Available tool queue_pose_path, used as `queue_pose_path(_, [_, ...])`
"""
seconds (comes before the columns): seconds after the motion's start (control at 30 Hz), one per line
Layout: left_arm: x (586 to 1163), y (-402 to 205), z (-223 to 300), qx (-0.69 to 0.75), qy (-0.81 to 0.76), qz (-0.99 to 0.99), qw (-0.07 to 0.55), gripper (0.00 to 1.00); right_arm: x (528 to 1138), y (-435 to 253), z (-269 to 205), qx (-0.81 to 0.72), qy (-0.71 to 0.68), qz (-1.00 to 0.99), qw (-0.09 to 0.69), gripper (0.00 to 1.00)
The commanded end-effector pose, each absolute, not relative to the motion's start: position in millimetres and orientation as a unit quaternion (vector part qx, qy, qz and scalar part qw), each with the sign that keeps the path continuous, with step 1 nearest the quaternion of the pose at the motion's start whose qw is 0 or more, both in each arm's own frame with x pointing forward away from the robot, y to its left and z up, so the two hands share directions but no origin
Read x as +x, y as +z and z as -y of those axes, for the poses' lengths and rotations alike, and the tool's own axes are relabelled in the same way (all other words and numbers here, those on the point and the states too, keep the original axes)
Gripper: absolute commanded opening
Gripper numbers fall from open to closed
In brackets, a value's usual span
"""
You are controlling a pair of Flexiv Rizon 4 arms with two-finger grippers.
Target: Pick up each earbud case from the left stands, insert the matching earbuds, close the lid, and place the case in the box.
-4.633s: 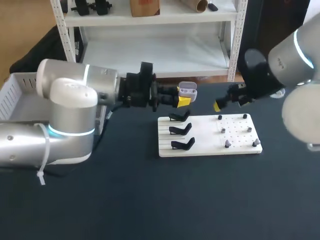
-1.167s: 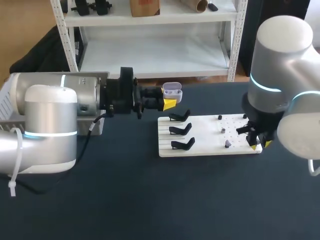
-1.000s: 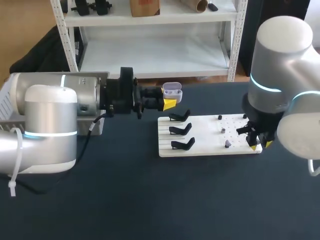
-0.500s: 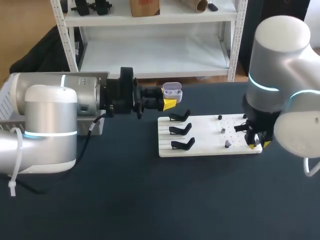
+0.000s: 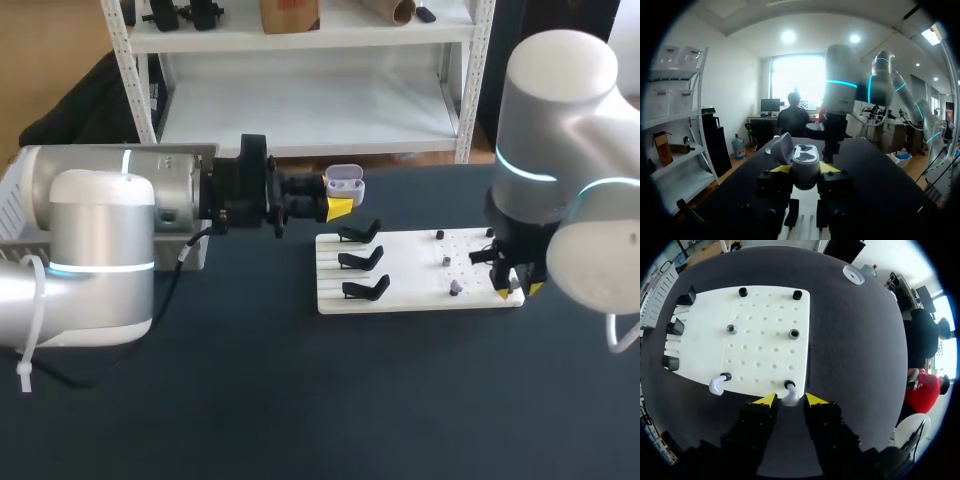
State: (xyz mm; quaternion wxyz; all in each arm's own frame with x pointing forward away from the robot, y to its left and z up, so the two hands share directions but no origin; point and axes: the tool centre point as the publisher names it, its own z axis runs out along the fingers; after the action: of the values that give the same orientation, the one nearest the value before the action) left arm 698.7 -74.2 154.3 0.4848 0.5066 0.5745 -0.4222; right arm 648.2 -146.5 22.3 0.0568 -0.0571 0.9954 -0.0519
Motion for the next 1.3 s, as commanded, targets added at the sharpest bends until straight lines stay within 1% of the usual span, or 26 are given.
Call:
queue_pose_path(0.03, [697, 153, 74, 0.505, -0.421, -0.574, 0.487, 0.00, 646, 25, 149, -0.057, -0.054, -0.995, 0.060, 0.33])
queue_pose_path(0.07, [697, 153, 74, 0.505, -0.421, -0.574, 0.487, 0.00, 647, 25, 149, -0.057, -0.054, -0.995, 0.061, 0.31])
queue_pose_path(0.1, [697, 153, 74, 0.505, -0.421, -0.574, 0.487, 0.00, 647, 25, 149, -0.057, -0.054, -0.995, 0.061, 0.25])
queue_pose_path(0.23, [697, 153, 74, 0.505, -0.421, -0.574, 0.487, 0.00, 651, 24, 149, -0.060, -0.055, -0.995, 0.061, 0.26])
queue_pose_path(0.3, [697, 153, 74, 0.505, -0.421, -0.574, 0.487, 0.00, 653, 24, 149, -0.063, -0.057, -0.995, 0.061, 0.23])
queue_pose_path(0.37, [697, 153, 74, 0.505, -0.421, -0.574, 0.487, 0.00, 654, 24, 149, -0.064, -0.059, -0.994, 0.060, 0.14])
queue_pose_path(0.4, [697, 153, 74, 0.505, -0.421, -0.574, 0.487, 0.00, 654, 24, 148, -0.065, -0.059, -0.994, 0.060, 0.00])
queue_pose_path(0.6, [697, 153, 74, 0.505, -0.421, -0.574, 0.487, 0.00, 651, 29, 144, -0.072, -0.062, -0.994, 0.051, 0.00])
queue_pose_path(0.83, [697, 153, 74, 0.505, -0.421, -0.574, 0.487, 0.00, 642, 78, 137, -0.076, -0.074, -0.993, 0.056, 0.00])
queue_pose_path(1.07, [697, 153, 74, 0.505, -0.421, -0.574, 0.487, 0.00, 642, 135, 102, -0.104, -0.093, -0.988, 0.065, 0.00])
queue_pose_path(1.3, [697, 153, 74, 0.505, -0.421, -0.574, 0.487, 0.00, 642, 167, 65, -0.131, -0.082, -0.987, 0.039, 0.00])
